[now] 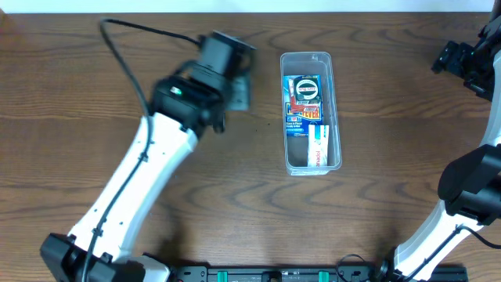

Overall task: Pack container
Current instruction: 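Release the white box and move the left gripper to the bottle, then lower the left gripper over the dark bottle and grasp it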

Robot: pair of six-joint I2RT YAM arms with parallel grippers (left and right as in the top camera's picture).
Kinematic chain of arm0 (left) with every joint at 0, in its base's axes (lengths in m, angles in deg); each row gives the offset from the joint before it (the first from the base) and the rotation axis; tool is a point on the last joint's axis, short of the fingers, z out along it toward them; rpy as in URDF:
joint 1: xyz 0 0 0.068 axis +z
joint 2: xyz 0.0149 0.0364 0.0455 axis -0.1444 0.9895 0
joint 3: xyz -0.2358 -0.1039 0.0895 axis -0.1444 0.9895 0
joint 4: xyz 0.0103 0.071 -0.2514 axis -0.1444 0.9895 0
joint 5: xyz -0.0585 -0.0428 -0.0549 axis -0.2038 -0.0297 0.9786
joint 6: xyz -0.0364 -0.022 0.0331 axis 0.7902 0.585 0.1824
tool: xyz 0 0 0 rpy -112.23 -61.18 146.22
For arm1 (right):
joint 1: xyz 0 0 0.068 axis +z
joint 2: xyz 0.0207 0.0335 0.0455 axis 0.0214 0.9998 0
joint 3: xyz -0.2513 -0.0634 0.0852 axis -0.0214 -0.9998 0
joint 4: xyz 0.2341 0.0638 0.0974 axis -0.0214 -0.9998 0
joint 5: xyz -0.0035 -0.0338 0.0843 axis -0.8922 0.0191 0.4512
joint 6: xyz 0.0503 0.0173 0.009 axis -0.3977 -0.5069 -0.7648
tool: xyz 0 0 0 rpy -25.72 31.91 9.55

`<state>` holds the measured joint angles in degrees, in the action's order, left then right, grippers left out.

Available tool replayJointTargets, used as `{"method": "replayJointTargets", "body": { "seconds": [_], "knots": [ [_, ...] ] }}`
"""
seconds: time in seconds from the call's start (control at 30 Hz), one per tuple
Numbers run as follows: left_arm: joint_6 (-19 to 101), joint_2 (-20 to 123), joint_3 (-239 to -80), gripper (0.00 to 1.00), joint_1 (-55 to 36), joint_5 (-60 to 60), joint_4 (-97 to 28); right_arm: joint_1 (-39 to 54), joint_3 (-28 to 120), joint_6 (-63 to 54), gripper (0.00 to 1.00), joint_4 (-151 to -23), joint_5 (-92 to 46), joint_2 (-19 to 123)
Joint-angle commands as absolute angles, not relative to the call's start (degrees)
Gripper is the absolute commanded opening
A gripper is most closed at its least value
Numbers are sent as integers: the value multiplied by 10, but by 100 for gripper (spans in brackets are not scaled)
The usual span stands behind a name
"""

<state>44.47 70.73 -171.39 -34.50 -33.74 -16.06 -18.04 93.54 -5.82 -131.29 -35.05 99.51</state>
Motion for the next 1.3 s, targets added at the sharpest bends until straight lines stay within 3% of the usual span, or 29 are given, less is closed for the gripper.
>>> {"method": "replayJointTargets", "body": {
  "seconds": [0.0, 0.1, 0.3, 0.33, 0.4, 1.07, 1.27],
  "knots": [
    [402, 732, -1713, 64, -308, -344, -147, -182, 938, -56, 99, -1314, -351, 998],
    [402, 752, -1713, 76, -285, -344, -137, -182, 938, -56, 99, -1314, -351, 998],
    [401, 797, -1713, 77, -275, -343, -134, -182, 938, -56, 99, -1314, -351, 998],
    [401, 804, -1713, 83, -275, -343, -134, -182, 938, -56, 99, -1314, -351, 998],
    [401, 821, -1713, 85, -275, -342, -136, -182, 938, -56, 99, -1314, -351, 998],
    [330, 932, -1712, 85, -275, -340, -153, -182, 938, -56, 99, -1314, -351, 998],
    [331, 937, -1711, 85, -269, -269, -156, -182, 938, -56, 99, -1314, -351, 998]
  ]
}}
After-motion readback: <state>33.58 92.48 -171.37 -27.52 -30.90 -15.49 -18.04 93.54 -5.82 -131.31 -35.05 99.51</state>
